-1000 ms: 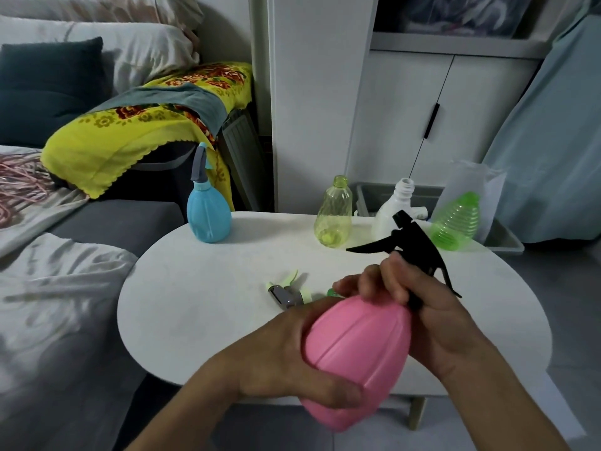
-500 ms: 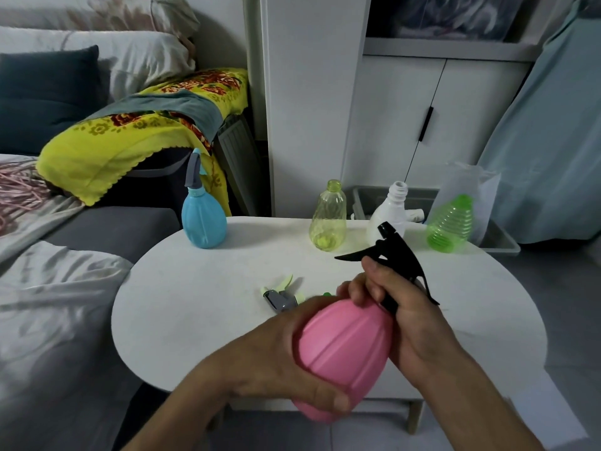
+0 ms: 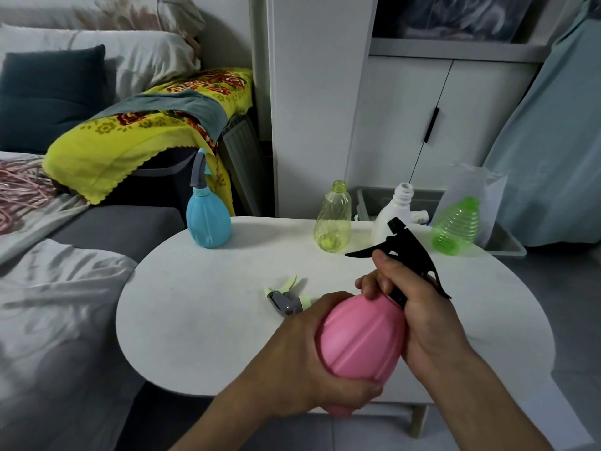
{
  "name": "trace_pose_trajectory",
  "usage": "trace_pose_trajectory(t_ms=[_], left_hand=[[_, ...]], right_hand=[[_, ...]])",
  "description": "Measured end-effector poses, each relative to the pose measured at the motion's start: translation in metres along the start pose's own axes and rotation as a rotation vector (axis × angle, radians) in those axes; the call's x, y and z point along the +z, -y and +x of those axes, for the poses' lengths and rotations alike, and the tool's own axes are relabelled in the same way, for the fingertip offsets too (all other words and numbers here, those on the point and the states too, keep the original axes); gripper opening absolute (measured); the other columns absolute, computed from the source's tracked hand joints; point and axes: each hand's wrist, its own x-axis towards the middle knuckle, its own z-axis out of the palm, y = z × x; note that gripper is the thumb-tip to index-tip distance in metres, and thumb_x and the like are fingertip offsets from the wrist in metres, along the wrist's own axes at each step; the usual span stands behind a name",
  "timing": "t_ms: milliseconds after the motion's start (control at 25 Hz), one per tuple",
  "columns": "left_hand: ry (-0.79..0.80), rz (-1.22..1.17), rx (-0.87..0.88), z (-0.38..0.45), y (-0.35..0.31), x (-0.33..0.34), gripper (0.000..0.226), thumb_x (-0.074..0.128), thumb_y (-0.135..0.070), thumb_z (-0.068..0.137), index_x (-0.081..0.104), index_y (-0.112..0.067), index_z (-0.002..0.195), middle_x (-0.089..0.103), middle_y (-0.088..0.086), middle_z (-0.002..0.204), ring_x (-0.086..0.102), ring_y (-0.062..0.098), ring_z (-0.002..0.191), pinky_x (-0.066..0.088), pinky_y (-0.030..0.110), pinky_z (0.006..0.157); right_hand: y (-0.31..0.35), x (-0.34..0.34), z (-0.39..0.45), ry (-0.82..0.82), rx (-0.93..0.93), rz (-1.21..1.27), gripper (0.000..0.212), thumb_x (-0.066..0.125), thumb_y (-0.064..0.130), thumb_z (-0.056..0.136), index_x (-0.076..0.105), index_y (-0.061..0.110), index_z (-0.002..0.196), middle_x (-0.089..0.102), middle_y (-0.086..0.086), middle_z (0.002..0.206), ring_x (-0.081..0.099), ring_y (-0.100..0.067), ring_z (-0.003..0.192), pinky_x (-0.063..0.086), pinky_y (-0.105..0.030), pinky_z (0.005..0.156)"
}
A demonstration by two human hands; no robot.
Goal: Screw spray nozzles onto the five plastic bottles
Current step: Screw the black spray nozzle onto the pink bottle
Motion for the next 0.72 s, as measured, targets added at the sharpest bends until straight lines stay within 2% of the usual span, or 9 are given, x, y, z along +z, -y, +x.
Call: trace_pose_trajectory(t_ms=[80, 160, 240, 320, 400, 480, 520, 600, 720], left_hand=[[-0.012, 0.056, -0.008, 0.0, 0.004, 0.0, 0.089, 0.088, -0.055, 0.054, 0.037, -0.058, 0.127, 0.059, -0.027, 0.119, 0.063, -0.001, 0.101, 0.059, 0.024, 0.077], [-0.028, 0.277, -0.011, 0.0, 0.011, 0.001, 0.098, 0.079, -0.069, 0.05, 0.018, -0.068, 0.127, 0.048, -0.033, 0.124, 0.053, -0.006, 0.108, 0.052, 0.021, 0.088], [-0.088, 0.512, -0.017, 0.002, 0.016, 0.006, 0.111, 0.069, -0.081, 0.045, 0.011, -0.057, 0.136, 0.037, -0.024, 0.134, 0.042, 0.002, 0.117, 0.044, 0.027, 0.098], [-0.228, 0.584, -0.026, 0.004, 0.02, 0.012, 0.115, 0.068, -0.083, 0.043, 0.022, -0.04, 0.139, 0.041, -0.015, 0.132, 0.041, 0.01, 0.114, 0.046, 0.03, 0.095], [-0.305, 0.507, 0.004, 0.007, 0.021, 0.01, 0.102, 0.075, -0.075, 0.045, 0.026, -0.043, 0.13, 0.039, -0.028, 0.117, 0.044, 0.002, 0.101, 0.045, 0.017, 0.083], [-0.341, 0.435, 0.007, 0.011, 0.022, -0.001, 0.097, 0.077, -0.068, 0.046, 0.023, -0.053, 0.125, 0.038, -0.035, 0.111, 0.048, -0.003, 0.1, 0.036, 0.006, 0.078], [-0.365, 0.404, -0.007, 0.014, 0.024, -0.01, 0.097, 0.076, -0.067, 0.046, 0.024, -0.054, 0.127, 0.041, -0.033, 0.114, 0.05, -0.002, 0.103, 0.038, 0.006, 0.079], [-0.435, 0.348, -0.062, 0.026, 0.031, -0.036, 0.099, 0.075, -0.068, 0.043, 0.028, -0.051, 0.129, 0.044, -0.025, 0.12, 0.053, 0.005, 0.105, 0.045, 0.013, 0.081], [-0.47, 0.214, -0.205, 0.061, 0.052, -0.078, 0.102, 0.087, -0.052, 0.045, 0.03, -0.049, 0.129, 0.044, -0.023, 0.117, 0.049, 0.01, 0.107, 0.046, 0.013, 0.068]], right_hand=[[-0.002, 0.002, 0.0, -0.045, -0.002, -0.003, 0.038, 0.078, 0.036, 0.069, 0.052, 0.016, 0.049, 0.056, -0.003, 0.05, 0.064, -0.017, 0.062, 0.056, -0.027, 0.065], [-0.009, 0.006, 0.001, -0.189, 0.004, -0.038, 0.037, 0.079, 0.037, 0.071, 0.055, 0.018, 0.049, 0.061, -0.004, 0.054, 0.065, -0.019, 0.063, 0.055, -0.036, 0.072], [-0.018, 0.012, 0.002, -0.342, 0.018, -0.12, 0.034, 0.08, 0.042, 0.073, 0.063, 0.021, 0.053, 0.067, -0.002, 0.062, 0.066, -0.021, 0.073, 0.053, -0.046, 0.084], [-0.019, 0.019, 0.0, -0.376, 0.035, -0.175, 0.029, 0.083, 0.052, 0.062, 0.071, 0.028, 0.072, 0.074, 0.002, 0.078, 0.067, -0.022, 0.086, 0.051, -0.045, 0.085], [-0.015, 0.026, -0.002, -0.212, 0.047, -0.202, 0.057, 0.087, 0.053, 0.044, 0.07, 0.034, 0.094, 0.075, 0.007, 0.094, 0.069, -0.015, 0.091, 0.05, -0.036, 0.077], [-0.012, 0.031, -0.004, 0.031, 0.024, -0.255, 0.068, 0.088, 0.05, 0.039, 0.066, 0.04, 0.103, 0.073, 0.015, 0.105, 0.066, -0.002, 0.094, 0.049, -0.025, 0.076], [-0.013, 0.03, -0.003, 0.121, 0.021, -0.334, 0.073, 0.089, 0.05, 0.044, 0.061, 0.043, 0.111, 0.068, 0.019, 0.113, 0.062, 0.004, 0.097, 0.048, -0.016, 0.074], [-0.017, 0.024, 0.003, 0.154, 0.005, -0.552, 0.073, 0.084, 0.045, 0.066, 0.045, 0.047, 0.127, 0.056, 0.025, 0.125, 0.052, 0.009, 0.106, 0.043, -0.006, 0.071], [-0.016, 0.01, 0.012, 0.219, -0.053, -0.804, 0.054, 0.071, 0.046, 0.081, 0.043, 0.048, 0.127, 0.06, 0.022, 0.12, 0.051, 0.001, 0.115, 0.044, -0.02, 0.086]])
